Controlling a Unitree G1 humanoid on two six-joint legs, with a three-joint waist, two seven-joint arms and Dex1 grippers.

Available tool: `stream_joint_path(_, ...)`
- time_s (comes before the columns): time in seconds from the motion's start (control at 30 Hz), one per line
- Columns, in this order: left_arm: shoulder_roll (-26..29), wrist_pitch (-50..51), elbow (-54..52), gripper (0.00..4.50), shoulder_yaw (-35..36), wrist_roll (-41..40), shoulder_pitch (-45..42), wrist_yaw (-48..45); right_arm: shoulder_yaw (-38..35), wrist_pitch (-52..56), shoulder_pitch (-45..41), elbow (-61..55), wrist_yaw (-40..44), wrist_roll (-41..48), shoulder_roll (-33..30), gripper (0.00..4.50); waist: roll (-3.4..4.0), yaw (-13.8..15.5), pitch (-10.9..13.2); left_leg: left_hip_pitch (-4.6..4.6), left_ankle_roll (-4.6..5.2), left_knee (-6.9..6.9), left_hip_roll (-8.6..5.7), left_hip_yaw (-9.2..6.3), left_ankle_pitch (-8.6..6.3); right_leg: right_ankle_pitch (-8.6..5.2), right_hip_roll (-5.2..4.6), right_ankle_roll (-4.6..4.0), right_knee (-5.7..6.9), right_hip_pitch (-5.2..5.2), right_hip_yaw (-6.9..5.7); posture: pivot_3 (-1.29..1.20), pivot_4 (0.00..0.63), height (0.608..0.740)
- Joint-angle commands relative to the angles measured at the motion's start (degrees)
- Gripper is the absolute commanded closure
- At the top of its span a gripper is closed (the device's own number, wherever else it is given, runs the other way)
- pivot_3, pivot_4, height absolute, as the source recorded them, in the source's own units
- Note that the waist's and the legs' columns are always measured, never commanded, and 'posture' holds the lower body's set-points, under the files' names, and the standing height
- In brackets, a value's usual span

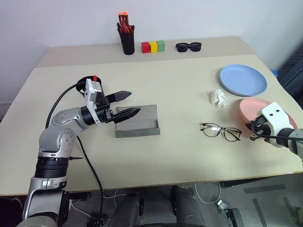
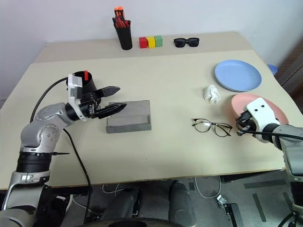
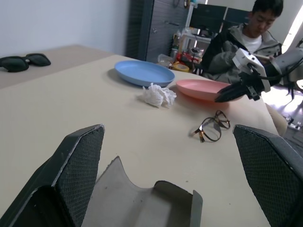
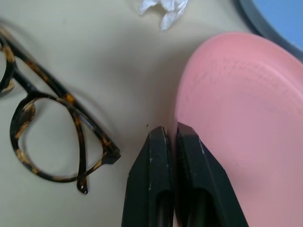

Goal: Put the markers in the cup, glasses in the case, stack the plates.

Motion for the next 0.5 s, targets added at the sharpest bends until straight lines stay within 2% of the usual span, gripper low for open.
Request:
stream_joint_path(0.03,0.76,-0.47,-1.49,0.00,0.72,-0.04,-0.68,0.21,-1.92,0.74,-1.89,-0.47,-0.09,1.40,-0.45,3.06,0.00,-0.02,0.00,0.00,0.00,0.00,0.00,0.00,0.00,0.00,0.00,0.00,0.00,0.00,0.00,0.00,0.150,0.740)
stream_joint_path(0.23,1.26,0.50,-3.00,0.00,0.98,-0.34,0.01,1.24,-3.65,1.49,-8.23,-1.14,5.48,7.78,-2.52,0.06,0.00,-0.05,0.00,-0.01,0.00,-0.01,0.02,0.00,0.00,0.00,0.01,0.00,-0.01,-0.01,0.00,0.00,0.150,0.740)
stream_joint_path(0.3,1.36,0.63,-3.27,0.00,1.00,-0.46,0.18,1.44,-4.32,3.50,-10.94,-2.63,7.31,11.42,-2.61,0.06,-0.01,-0.02,0.01,-0.02,0.00,-0.01,0.02,-0.01,0.00,0.00,0.01,0.00,-0.03,-0.01,0.00,0.00,0.150,0.740)
stream_joint_path(0.37,1.50,0.72,-3.56,0.00,0.99,-0.61,0.31,1.61,-1.65,2.51,-10.38,-7.68,10.79,13.09,-3.57,0.06,-0.02,0.00,0.01,-0.03,0.00,-0.01,0.02,-0.01,0.00,0.00,0.01,0.01,-0.04,-0.01,-0.01,0.00,0.150,0.740)
stream_joint_path(0.5,1.49,0.66,-3.89,0.00,0.94,-0.76,0.48,1.76,6.35,-5.73,-2.70,-13.11,16.69,7.09,-9.14,0.06,-0.08,0.23,0.02,-0.06,0.01,-0.05,0.04,-0.07,-0.01,-0.01,0.02,0.02,-0.09,-0.02,-0.06,0.00,0.150,0.740)
